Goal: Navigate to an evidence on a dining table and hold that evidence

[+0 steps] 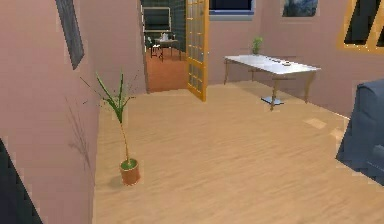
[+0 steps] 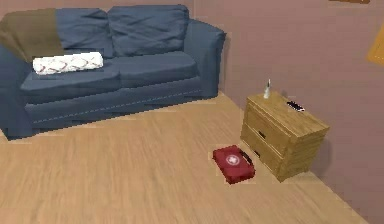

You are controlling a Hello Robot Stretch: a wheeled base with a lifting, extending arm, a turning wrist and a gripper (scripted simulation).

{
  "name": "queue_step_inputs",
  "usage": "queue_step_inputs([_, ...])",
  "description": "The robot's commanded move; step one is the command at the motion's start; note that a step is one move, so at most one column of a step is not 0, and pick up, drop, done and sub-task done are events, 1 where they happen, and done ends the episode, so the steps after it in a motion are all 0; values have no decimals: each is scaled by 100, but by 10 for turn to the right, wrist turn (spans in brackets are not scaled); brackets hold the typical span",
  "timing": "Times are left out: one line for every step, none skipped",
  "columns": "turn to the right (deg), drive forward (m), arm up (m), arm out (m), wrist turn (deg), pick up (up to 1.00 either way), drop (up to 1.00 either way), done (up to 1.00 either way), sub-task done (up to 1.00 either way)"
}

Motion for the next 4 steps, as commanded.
queue_step_inputs([-30, 0, 0, 0, 0, 0, 0, 0, 0])
queue_step_inputs([0, 35, 0, 0, 0, 0, 0, 0, 0])
queue_step_inputs([30, 0, 0, 0, 0, 0, 0, 0, 0])
queue_step_inputs([0, 100, 0, 0, 0, 0, 0, 0, 0])
